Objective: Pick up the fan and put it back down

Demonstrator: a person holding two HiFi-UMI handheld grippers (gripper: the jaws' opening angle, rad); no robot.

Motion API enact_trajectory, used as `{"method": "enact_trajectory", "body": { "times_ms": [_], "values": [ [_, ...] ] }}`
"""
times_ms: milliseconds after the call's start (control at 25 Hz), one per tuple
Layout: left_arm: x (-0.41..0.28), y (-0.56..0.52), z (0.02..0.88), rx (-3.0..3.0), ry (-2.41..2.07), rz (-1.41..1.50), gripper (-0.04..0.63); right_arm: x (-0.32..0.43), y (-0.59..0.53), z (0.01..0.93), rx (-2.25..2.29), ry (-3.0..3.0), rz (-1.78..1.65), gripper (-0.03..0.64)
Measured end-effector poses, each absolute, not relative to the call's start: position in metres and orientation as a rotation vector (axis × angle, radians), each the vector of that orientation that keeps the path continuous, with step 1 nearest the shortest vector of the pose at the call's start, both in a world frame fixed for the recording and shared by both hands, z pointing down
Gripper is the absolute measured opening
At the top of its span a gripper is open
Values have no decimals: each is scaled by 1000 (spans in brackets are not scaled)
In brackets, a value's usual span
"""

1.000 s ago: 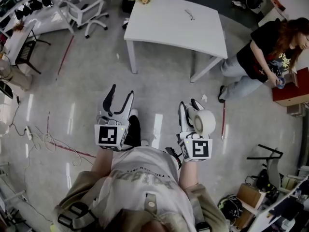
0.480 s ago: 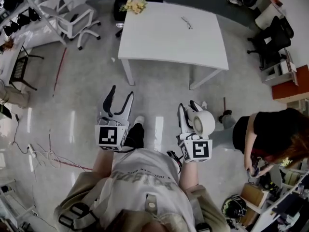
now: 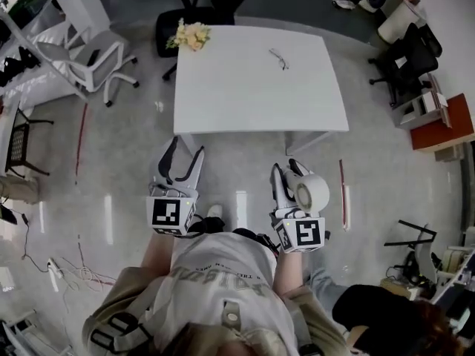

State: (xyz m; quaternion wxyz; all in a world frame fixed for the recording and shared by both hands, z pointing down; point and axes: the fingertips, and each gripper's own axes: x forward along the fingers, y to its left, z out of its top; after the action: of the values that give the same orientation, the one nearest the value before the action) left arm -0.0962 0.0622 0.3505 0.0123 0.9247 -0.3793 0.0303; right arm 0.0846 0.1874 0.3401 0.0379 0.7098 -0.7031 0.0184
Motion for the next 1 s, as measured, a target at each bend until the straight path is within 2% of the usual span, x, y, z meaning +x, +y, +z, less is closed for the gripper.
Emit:
{"method": "enact_trajectory", "body": {
  "times_ms": [640,1000],
  "values": [
    [-50,-12,403,2819,-1100,183,259,119,110,363,2135,-2153,132,149],
    [-15,-77,400,2833,-1146,168,259,158,33,382,2067,-2173,133,149]
  ]
}}
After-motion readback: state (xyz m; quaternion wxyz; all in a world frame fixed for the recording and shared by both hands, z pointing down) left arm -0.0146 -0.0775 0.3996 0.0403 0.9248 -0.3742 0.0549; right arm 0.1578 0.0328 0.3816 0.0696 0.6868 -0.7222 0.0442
